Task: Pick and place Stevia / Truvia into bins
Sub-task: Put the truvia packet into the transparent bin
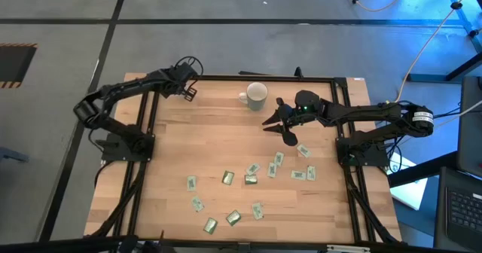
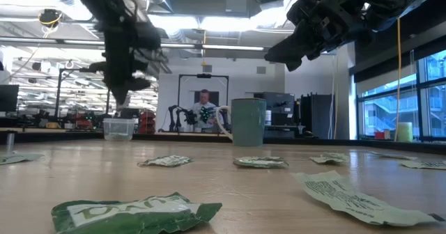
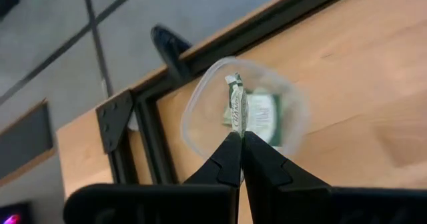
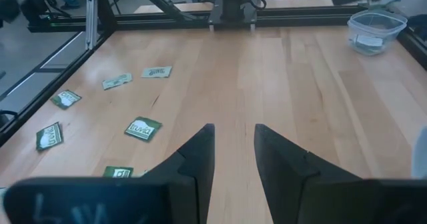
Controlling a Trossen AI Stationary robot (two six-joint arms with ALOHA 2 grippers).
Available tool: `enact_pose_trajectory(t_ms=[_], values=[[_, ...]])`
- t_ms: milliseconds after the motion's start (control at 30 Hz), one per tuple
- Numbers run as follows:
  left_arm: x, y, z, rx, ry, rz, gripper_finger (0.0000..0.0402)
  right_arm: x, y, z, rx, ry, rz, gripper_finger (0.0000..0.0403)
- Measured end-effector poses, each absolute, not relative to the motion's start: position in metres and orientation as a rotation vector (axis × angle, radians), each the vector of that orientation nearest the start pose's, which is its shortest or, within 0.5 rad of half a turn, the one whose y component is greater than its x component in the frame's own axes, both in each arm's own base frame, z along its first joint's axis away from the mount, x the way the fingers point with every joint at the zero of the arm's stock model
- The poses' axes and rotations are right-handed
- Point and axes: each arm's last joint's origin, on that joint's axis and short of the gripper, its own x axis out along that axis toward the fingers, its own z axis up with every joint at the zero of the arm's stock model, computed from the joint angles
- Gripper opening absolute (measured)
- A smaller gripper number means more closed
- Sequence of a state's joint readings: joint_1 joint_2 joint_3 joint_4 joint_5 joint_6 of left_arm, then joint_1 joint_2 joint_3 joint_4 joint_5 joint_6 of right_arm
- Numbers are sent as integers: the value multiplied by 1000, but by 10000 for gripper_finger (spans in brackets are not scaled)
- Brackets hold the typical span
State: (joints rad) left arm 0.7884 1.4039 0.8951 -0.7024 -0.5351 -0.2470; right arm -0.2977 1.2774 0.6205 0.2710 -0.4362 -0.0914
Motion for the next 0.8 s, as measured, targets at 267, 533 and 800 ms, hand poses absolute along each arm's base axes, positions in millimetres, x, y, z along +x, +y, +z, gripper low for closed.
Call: enact_pose_trajectory(t_ms=[267, 533, 800], values=[[169, 209, 179, -340, 1266, 1306, 4, 254, -65, 219, 48, 353, 153, 110], [174, 214, 168, -307, 1293, 1289, 4, 253, -65, 219, 48, 354, 153, 110], [175, 214, 167, -308, 1311, 1236, 24, 254, -65, 219, 49, 356, 153, 110]])
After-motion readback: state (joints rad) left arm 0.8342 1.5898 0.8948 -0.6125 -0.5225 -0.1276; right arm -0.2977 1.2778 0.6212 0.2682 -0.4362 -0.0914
